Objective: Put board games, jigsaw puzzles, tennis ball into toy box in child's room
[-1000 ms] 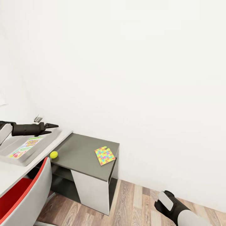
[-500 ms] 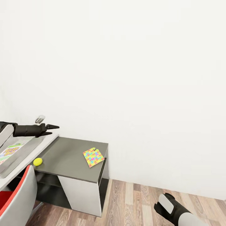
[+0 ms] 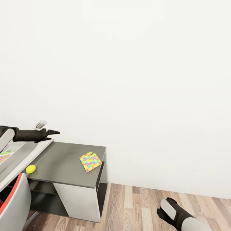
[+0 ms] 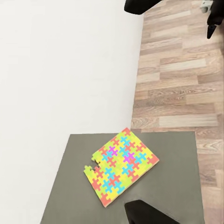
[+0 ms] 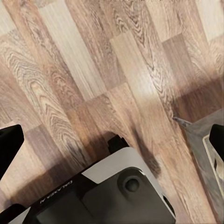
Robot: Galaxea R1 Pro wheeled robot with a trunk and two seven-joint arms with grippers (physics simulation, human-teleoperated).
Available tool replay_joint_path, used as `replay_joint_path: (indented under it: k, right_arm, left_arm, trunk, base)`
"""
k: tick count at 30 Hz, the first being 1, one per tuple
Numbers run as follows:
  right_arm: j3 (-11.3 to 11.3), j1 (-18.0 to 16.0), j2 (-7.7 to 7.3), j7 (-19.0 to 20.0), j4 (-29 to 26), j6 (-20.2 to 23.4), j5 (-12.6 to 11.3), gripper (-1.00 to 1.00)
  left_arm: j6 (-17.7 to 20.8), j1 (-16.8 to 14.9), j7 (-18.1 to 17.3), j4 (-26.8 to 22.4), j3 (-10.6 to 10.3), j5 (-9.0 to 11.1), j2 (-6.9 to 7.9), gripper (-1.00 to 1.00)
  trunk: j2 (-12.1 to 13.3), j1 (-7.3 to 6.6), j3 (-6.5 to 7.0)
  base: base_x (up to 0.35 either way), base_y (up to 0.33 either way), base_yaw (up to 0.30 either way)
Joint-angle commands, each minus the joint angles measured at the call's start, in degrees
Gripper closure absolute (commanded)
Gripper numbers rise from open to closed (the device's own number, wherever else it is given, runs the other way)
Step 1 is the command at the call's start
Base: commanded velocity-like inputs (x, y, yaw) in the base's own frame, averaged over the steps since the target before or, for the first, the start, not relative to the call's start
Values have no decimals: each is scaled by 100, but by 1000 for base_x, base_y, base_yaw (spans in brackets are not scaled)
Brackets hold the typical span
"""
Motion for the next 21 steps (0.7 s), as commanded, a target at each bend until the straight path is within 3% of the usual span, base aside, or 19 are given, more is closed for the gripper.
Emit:
replay_joint_path:
  k: [1, 6, 10, 13, 16, 17, 21]
  right_arm:
    - [57, -4, -2, -37, -14, 34, -38, -100]
    - [158, -4, 66, -38, -49, 35, -32, -100]
    - [416, -9, 222, -57, -94, 58, -28, -100]
    - [702, -31, 457, -103, -232, 119, -27, -100]
    - [813, -80, 601, -125, -391, 253, -25, -100]
    - [859, -119, 685, -139, -504, 397, -22, -100]
    - [917, -171, 838, -218, -705, 727, -19, -100]
  left_arm:
    - [5, -7, 86, 8, -25, 0, 0, -100]
    - [-51, -4, 557, 38, -38, 16, -123, -100]
    - [-215, -2, 1127, 211, -41, 21, -332, -100]
    - [-401, -3, 1788, 481, -42, 17, -655, -100]
    - [-494, -3, 2154, 609, -42, 5, -881, -100]
    - [-549, 0, 2364, 664, -44, -1, -1029, -100]
    - [-644, 10, 2746, 735, -54, -5, -1290, -100]
  trunk:
    - [-14, 4, -14]
    - [-14, 4, -14]
    - [-14, 4, -14]
    - [-14, 4, -14]
    - [-14, 4, -14]
    - [-14, 4, -14]
    - [-14, 4, -14]
  base:
    - [0, 0, -8]
    - [0, 0, -4]
    - [0, 0, -1]
    - [0, 0, 0]
    - [0, 0, 0]
    - [0, 0, 0]
    - [0, 0, 0]
